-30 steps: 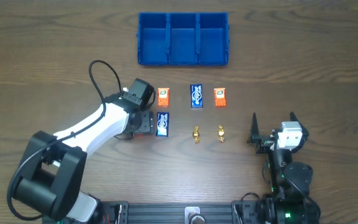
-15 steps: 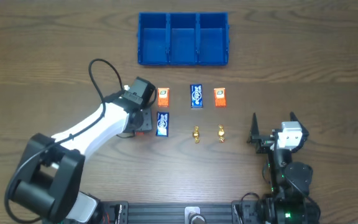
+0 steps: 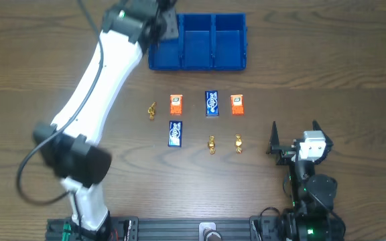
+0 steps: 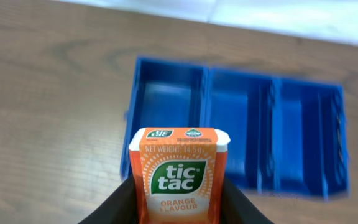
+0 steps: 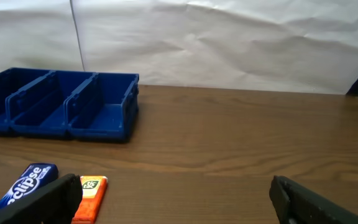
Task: Sort Candies Into Trays
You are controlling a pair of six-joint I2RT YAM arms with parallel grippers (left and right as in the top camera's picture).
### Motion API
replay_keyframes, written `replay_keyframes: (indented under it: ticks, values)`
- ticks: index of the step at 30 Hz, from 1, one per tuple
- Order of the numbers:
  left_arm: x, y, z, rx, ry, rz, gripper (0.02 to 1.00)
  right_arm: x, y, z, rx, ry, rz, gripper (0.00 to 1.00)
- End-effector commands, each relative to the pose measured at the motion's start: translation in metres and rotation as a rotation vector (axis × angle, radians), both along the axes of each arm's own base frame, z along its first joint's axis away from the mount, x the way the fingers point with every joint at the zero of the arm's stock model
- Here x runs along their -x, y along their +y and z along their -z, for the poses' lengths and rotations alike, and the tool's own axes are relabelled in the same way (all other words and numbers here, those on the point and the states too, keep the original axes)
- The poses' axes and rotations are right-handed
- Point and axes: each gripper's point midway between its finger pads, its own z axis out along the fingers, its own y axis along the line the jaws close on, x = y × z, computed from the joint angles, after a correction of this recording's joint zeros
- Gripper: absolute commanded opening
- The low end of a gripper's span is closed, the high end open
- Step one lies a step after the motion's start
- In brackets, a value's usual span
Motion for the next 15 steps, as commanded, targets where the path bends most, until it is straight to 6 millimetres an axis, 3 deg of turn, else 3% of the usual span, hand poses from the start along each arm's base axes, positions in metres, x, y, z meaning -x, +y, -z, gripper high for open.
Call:
replay_keyframes:
  ticks: [1, 7, 14, 15]
  values:
    - [-0.047, 0.000, 0.046, -0.031, 0.044, 0.019, 0.259, 0.000, 0.002, 0.001, 0.008, -0.001, -0.011, 0.998]
    - [-0.057, 0.004, 0.099, -0.020, 0.139, 0.022, 0.255, 0.000, 0.002, 0.001, 0.008, -0.001, -0.011, 0.998]
    - [-0.053, 0.003, 0.117, -0.048, 0.181, 0.045, 0.286, 0.000, 0.002, 0.001, 0.008, -0.001, -0.011, 0.998]
    - [-0.052, 0.004, 0.121, -0.053, 0.194, 0.046, 0.369, 0.000, 0.002, 0.001, 0.008, -0.001, -0.012, 0.998]
